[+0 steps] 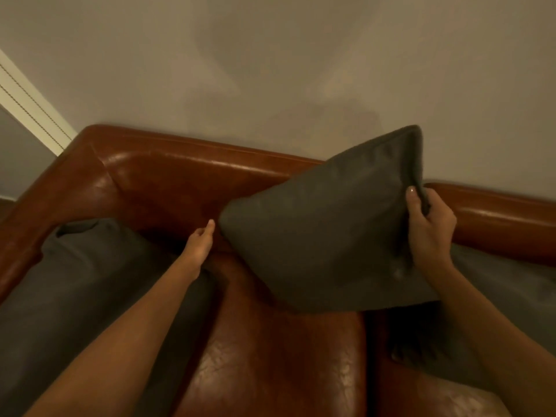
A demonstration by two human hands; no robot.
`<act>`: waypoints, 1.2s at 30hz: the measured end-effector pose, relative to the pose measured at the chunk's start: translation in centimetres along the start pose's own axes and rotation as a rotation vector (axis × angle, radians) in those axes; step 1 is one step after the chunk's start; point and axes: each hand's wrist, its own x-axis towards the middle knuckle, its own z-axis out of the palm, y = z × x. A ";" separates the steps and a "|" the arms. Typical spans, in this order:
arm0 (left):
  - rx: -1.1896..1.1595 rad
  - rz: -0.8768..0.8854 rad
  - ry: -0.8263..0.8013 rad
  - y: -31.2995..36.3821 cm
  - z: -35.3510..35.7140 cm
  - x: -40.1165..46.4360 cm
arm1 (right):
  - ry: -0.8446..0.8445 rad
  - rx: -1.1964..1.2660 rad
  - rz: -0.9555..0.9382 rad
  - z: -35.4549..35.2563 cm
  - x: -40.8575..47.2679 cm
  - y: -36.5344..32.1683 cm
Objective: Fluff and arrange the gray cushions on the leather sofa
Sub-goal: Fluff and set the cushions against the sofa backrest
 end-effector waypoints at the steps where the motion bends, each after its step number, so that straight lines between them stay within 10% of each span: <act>1: -0.056 -0.035 -0.026 0.0 0.7 -0.3 | 0.026 0.052 0.049 -0.2 -0.2 0.4; 11: -0.349 0.021 -0.104 1.8 3.8 -1.4 | -0.002 0.020 0.664 -0.2 -5.9 10.0; 16: -0.238 0.066 -0.115 2.9 3.6 -1.6 | 0.201 -0.057 0.112 3.3 -5.1 4.5; 25: 0.085 0.253 -0.272 2.9 1.9 -3.2 | -0.705 -0.169 -0.295 14.7 -1.7 -4.9; 36: 0.229 0.463 -0.146 4.4 2.0 -4.3 | -1.007 -0.574 -0.164 14.6 0.4 -8.2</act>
